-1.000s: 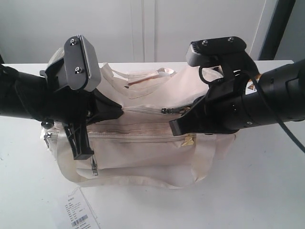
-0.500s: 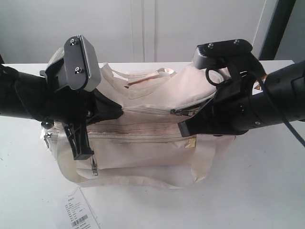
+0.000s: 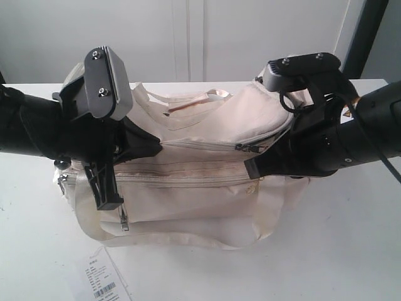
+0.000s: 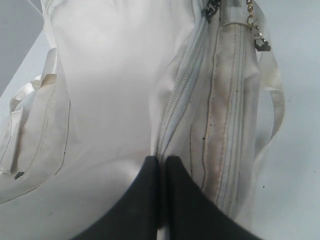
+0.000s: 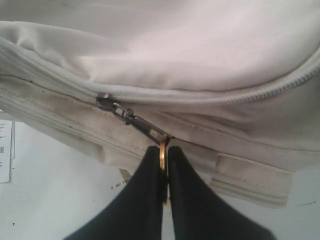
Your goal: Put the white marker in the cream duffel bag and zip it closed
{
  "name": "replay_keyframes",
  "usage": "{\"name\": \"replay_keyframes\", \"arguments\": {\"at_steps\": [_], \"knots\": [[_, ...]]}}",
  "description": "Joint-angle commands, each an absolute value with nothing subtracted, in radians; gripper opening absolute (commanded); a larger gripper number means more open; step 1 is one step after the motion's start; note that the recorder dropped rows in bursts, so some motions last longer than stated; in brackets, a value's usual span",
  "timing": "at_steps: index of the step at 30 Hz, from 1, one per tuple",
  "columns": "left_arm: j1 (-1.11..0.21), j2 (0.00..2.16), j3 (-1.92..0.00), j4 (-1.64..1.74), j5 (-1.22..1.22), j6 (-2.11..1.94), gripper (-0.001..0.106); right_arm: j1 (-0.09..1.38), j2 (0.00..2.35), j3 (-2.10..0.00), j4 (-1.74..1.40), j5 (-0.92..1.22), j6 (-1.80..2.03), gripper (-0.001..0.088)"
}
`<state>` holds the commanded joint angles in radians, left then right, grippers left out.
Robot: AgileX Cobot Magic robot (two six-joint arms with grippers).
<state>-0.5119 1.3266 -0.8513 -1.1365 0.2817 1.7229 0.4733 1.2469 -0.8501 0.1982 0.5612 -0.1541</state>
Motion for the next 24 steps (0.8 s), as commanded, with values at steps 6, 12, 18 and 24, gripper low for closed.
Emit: {"name": "replay_keyframes", "arguments": {"at_steps": [6, 12, 18, 24], "knots": [[-0.512, 1.327, -0.851, -1.137, 0.282, 1.723, 0.000, 0.438, 1.247, -0.850, 0.198, 0.580, -0.154, 0.0000], [-0.512, 1.327, -0.851, -1.137, 0.282, 1.723, 0.000, 0.428, 1.247, -0.850, 0.198, 0.584, -0.157, 0.0000], [-0.512, 1.327, -0.851, -1.137, 0.282, 1.723, 0.000, 0.428, 1.247, -0.850, 0.186, 0.582, -0.157, 0.0000], [-0.512, 1.327, -0.851, -1.137, 0.282, 1.723, 0.000, 0.388, 1.247, -0.850, 0.184, 0.584, -0.159, 0.0000]]}}
